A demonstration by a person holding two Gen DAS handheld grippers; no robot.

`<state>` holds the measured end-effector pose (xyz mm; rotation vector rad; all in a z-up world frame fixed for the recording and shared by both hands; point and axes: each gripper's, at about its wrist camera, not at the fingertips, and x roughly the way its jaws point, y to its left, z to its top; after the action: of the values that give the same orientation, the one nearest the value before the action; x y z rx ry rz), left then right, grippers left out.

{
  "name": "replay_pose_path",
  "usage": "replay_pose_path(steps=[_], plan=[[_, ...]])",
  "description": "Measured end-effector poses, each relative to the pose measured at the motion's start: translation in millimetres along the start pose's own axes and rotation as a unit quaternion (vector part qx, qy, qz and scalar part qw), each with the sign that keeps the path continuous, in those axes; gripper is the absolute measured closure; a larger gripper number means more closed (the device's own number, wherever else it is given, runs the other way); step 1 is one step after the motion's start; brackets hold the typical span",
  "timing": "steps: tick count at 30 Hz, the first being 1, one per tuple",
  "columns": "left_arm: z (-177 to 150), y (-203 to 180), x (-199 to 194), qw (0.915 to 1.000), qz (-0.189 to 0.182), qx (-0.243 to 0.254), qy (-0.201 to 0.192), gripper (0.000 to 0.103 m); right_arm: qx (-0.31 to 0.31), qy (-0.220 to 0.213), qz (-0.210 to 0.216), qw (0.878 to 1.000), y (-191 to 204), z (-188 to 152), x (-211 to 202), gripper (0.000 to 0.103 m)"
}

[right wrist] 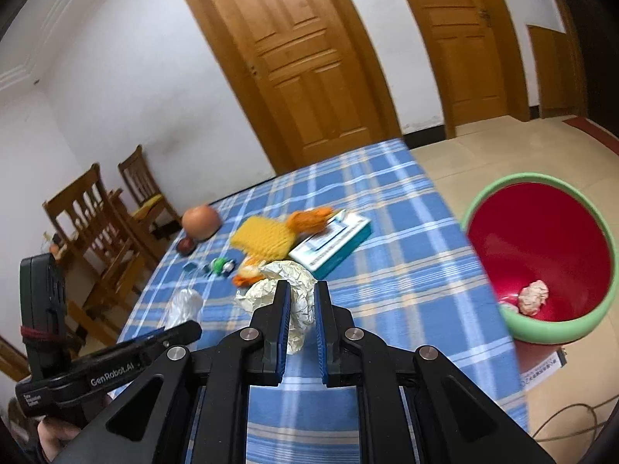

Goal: Collect trash
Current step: 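Carry bag and tissue over the red bin and release both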

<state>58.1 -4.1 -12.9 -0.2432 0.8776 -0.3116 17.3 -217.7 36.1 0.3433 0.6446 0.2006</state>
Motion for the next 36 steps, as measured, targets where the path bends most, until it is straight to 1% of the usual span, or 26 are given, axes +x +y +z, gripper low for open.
replay_pose_path(steps=[8, 18, 24, 30, 34, 36], plan=[[10, -48, 20, 0.9982, -0.030, 0.051, 0.015, 0.069, 0.034, -0.036, -0.046, 0.998, -46, 11, -26, 0.091], [21, -107, 50, 0.9919, -0.056, 0.109, 0.037, 0.069, 0.091, -0.062, -0.102, 0.989, -111, 19, -49, 0.091], [23, -139, 73, 0.9867, -0.070, 0.136, 0.055, 0.069, 0.121, -0.063, -0.130, 0.982, -146, 17, -52, 0.091], [22, -166, 99, 0.9824, -0.082, 0.151, 0.074, 0.069, 0.140, -0.057, -0.163, 0.975, -178, 12, -52, 0.090], [21, -183, 113, 0.9790, -0.087, 0.162, 0.087, 0.069, 0.152, -0.052, -0.182, 0.970, -193, 8, -50, 0.088], [19, -191, 119, 0.9776, -0.089, 0.168, 0.091, 0.069, 0.158, -0.049, -0.190, 0.968, -199, 7, -49, 0.083]])
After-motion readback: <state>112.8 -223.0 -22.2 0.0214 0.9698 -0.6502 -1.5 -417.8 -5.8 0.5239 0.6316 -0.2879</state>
